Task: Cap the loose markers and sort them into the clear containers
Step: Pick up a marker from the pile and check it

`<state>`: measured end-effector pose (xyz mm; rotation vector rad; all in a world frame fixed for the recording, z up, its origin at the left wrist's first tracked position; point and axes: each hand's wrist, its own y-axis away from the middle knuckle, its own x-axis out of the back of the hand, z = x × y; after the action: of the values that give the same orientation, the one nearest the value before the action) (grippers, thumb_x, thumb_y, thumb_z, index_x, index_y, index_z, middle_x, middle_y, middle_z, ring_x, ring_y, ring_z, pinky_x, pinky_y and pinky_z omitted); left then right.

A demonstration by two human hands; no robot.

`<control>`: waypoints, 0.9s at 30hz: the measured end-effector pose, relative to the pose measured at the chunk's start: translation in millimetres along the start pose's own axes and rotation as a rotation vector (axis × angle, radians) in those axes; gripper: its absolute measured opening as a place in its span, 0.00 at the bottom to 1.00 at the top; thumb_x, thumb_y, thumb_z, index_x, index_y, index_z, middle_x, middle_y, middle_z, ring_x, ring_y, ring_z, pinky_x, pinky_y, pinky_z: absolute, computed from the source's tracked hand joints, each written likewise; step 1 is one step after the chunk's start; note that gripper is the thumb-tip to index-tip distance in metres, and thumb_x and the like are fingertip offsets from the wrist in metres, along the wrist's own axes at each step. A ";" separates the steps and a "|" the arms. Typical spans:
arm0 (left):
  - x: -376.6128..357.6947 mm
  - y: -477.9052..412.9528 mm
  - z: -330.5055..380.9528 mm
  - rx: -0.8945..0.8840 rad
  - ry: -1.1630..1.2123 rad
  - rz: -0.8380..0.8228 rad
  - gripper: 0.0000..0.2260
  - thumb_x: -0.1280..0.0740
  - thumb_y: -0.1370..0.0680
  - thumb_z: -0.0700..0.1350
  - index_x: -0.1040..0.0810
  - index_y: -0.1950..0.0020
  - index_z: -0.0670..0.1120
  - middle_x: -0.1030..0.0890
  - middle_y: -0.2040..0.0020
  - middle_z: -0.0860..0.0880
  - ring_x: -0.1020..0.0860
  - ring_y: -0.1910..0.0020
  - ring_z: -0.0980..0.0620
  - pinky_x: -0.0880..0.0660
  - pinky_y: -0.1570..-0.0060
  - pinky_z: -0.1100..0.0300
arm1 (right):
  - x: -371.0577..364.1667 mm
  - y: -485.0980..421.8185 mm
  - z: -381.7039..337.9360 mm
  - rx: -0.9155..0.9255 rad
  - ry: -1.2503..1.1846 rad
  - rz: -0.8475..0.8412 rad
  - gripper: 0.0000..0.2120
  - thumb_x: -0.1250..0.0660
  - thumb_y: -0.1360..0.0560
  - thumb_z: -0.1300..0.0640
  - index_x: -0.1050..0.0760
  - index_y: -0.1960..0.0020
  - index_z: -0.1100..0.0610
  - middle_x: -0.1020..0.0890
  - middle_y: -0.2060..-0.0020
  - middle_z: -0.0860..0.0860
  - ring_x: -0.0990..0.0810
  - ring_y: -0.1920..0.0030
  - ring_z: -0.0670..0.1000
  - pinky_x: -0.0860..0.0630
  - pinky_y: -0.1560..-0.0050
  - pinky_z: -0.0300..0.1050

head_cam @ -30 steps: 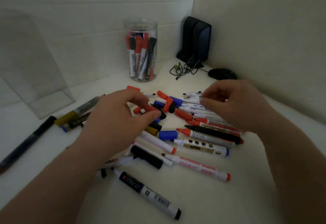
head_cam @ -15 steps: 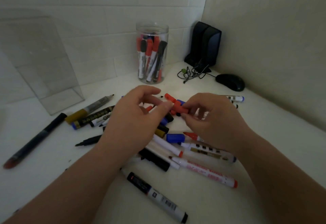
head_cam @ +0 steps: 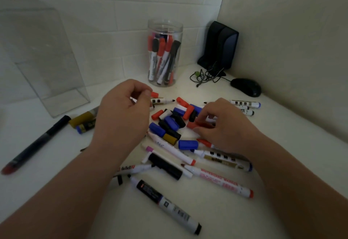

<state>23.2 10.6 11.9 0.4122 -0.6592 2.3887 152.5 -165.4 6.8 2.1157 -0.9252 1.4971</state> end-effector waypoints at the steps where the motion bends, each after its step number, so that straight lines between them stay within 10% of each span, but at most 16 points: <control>1: 0.0 0.4 0.3 0.000 -0.007 -0.004 0.10 0.37 0.18 0.46 0.25 0.57 0.60 0.21 0.60 0.59 0.24 0.59 0.67 0.34 0.64 0.72 | 1.0 0.2 2.6 -0.010 -0.034 0.022 0.07 0.28 0.27 0.42 0.25 0.55 0.41 0.27 0.53 0.40 0.28 0.51 0.42 0.32 0.52 0.38; 6: 5.7 0.0 1.2 -0.125 -0.113 0.010 0.06 0.38 0.17 0.47 0.24 0.49 0.56 0.22 0.58 0.61 0.23 0.59 0.62 0.33 0.62 0.69 | 8.4 -11.4 13.3 -0.097 -0.152 0.234 0.01 0.31 0.23 0.50 0.23 0.53 0.44 0.22 0.56 0.41 0.24 0.54 0.40 0.25 0.49 0.40; 13: 4.5 -1.2 0.6 -0.157 -0.198 -0.009 0.06 0.38 0.17 0.47 0.22 0.45 0.53 0.27 0.60 0.63 0.26 0.61 0.62 0.34 0.62 0.69 | 16.8 -53.7 -11.4 -0.015 0.076 -0.055 0.17 0.27 0.26 0.49 0.23 0.38 0.48 0.20 0.48 0.42 0.23 0.50 0.43 0.27 0.50 0.38; 27: -0.3 -1.3 -8.6 -0.189 -0.254 -0.081 0.05 0.36 0.18 0.46 0.20 0.48 0.53 0.20 0.56 0.54 0.26 0.60 0.59 0.32 0.62 0.65 | 9.7 -67.7 -10.2 -0.048 -0.045 -0.184 0.14 0.24 0.28 0.55 0.21 0.43 0.47 0.17 0.53 0.42 0.20 0.51 0.43 0.24 0.50 0.38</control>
<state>23.3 16.0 5.2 0.6534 -0.9544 2.1935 195.4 -113.8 23.5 2.1441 -0.7505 1.3285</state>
